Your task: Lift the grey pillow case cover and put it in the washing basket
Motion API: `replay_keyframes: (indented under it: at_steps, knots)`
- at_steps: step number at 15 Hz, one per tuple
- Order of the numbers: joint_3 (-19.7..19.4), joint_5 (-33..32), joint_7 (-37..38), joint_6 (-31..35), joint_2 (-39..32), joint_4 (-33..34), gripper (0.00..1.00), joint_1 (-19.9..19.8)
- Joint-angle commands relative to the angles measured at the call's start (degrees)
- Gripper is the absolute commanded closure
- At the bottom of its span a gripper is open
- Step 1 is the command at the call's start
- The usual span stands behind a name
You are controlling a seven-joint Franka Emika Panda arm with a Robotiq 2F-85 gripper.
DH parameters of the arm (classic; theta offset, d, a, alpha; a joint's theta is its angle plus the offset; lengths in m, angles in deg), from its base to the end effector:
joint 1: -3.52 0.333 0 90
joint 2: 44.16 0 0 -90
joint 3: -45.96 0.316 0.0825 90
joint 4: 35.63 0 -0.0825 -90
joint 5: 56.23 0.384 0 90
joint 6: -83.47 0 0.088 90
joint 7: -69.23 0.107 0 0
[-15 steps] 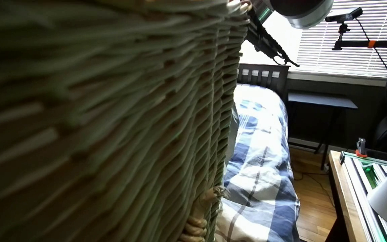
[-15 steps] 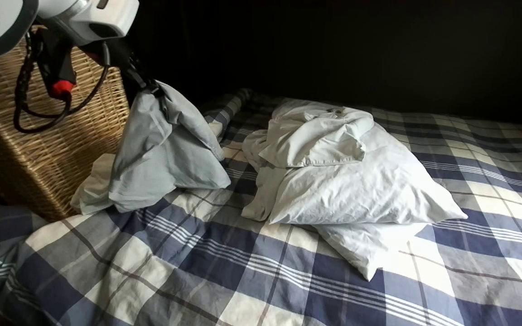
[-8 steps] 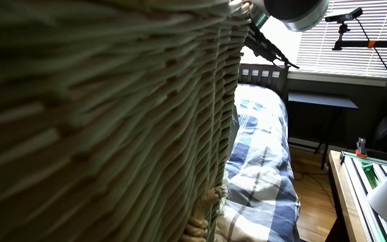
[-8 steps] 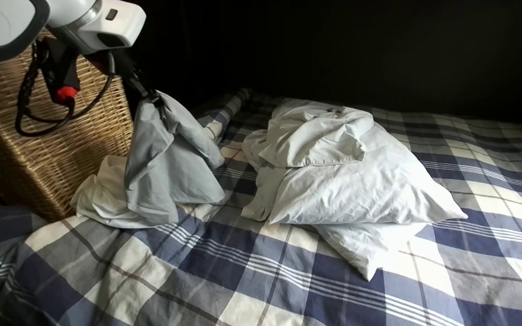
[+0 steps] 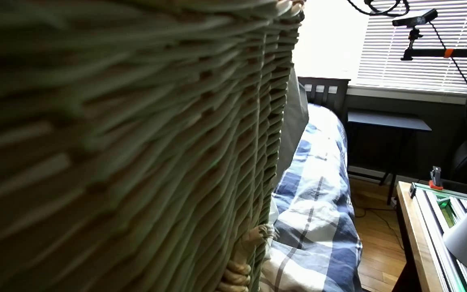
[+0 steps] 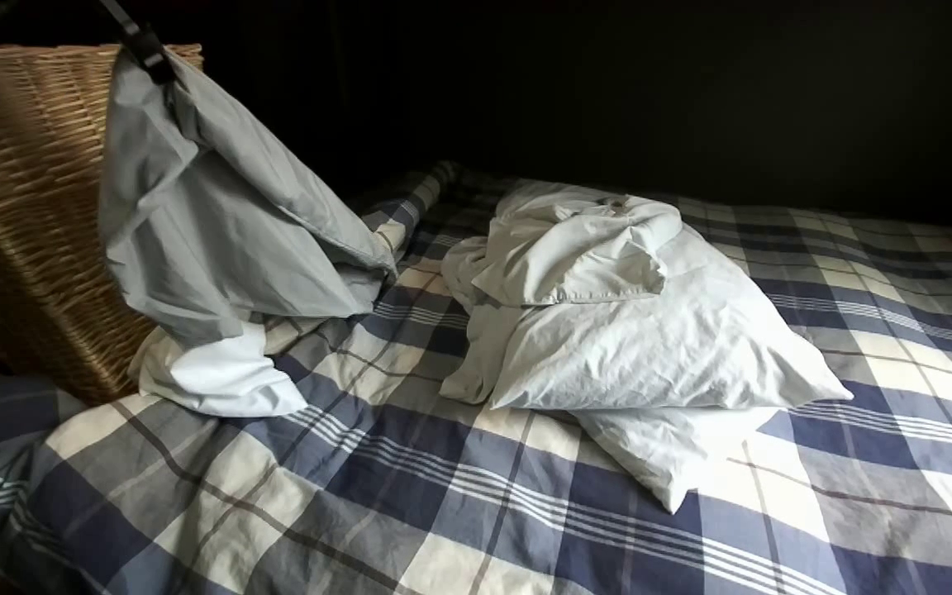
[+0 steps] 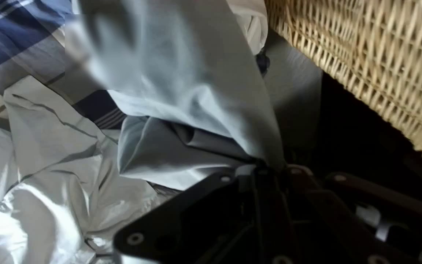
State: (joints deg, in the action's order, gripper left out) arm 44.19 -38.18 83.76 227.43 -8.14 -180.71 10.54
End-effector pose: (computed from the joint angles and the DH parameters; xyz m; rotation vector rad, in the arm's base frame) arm 0.4028 0.0329 0.5517 -2.6240 0.4767 -0.7532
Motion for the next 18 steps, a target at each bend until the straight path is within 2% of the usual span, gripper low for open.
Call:
replay_keyframes:
  at_steps: [1,4,6,10,12,14,16,18]
  knots:
    - [0.4,2.7,-0.9,0.5,6.2,0.5,1.00,-0.1]
    - [-0.1,5.3,-2.4,2.5,8.4,1.7,1.00,2.3]
    - [-1.3,8.4,-5.3,5.1,9.0,2.0,1.00,5.5]
    - [-4.3,15.2,-13.5,17.3,8.7,1.5,1.00,14.6]
    - [-7.0,18.1,-18.0,24.6,8.6,1.3,1.00,21.0]
    - [-11.1,20.2,-22.8,32.1,8.9,1.1,1.00,29.5]
    - [-14.9,24.0,-30.0,36.6,10.7,1.3,1.00,37.7]
    - [-19.5,25.1,-34.9,38.5,13.6,1.4,1.00,46.2]
